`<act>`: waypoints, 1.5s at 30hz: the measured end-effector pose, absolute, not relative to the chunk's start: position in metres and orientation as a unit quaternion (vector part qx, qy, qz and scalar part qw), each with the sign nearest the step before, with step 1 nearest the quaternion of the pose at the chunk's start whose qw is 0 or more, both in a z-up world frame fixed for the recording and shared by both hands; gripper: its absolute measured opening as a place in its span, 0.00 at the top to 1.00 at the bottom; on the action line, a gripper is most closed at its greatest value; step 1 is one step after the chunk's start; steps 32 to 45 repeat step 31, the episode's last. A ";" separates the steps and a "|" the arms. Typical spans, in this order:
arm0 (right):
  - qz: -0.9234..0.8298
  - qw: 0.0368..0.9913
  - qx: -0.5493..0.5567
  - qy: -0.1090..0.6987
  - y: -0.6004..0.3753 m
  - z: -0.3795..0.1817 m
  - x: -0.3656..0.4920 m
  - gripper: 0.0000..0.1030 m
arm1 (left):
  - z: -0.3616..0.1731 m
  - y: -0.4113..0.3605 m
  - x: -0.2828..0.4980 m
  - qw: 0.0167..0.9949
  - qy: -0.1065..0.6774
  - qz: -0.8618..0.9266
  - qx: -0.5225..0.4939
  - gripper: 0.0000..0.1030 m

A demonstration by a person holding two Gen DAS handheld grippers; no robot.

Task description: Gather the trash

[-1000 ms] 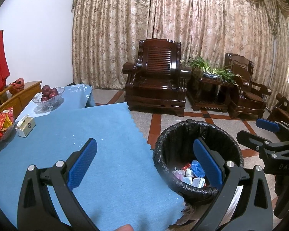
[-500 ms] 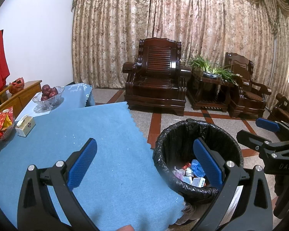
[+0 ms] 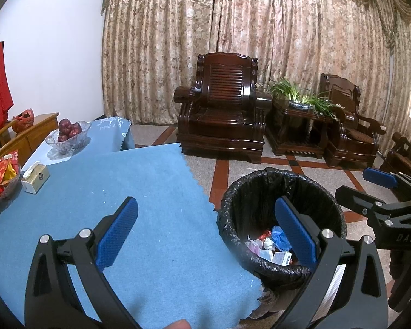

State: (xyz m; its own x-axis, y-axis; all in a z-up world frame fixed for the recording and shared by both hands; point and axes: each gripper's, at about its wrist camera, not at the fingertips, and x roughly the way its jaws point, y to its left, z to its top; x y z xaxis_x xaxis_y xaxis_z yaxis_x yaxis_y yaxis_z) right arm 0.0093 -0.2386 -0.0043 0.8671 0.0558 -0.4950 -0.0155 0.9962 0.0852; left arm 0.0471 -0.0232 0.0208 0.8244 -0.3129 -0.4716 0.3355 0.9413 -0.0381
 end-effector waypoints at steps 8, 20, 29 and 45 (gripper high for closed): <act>0.019 0.965 0.039 0.259 -0.237 -0.007 0.009 0.06 | 0.021 -0.023 0.047 0.955 0.243 -0.169 0.024 0.06; 0.019 0.965 0.039 0.260 -0.237 -0.009 0.010 0.06 | 0.020 -0.023 0.046 0.955 0.244 -0.168 0.024 0.05; 0.019 0.965 0.039 0.260 -0.237 -0.009 0.011 0.06 | 0.016 -0.023 0.043 0.954 0.246 -0.168 0.025 0.06; 0.019 0.965 0.039 0.260 -0.237 -0.009 0.011 0.06 | 0.016 -0.023 0.043 0.954 0.246 -0.168 0.025 0.06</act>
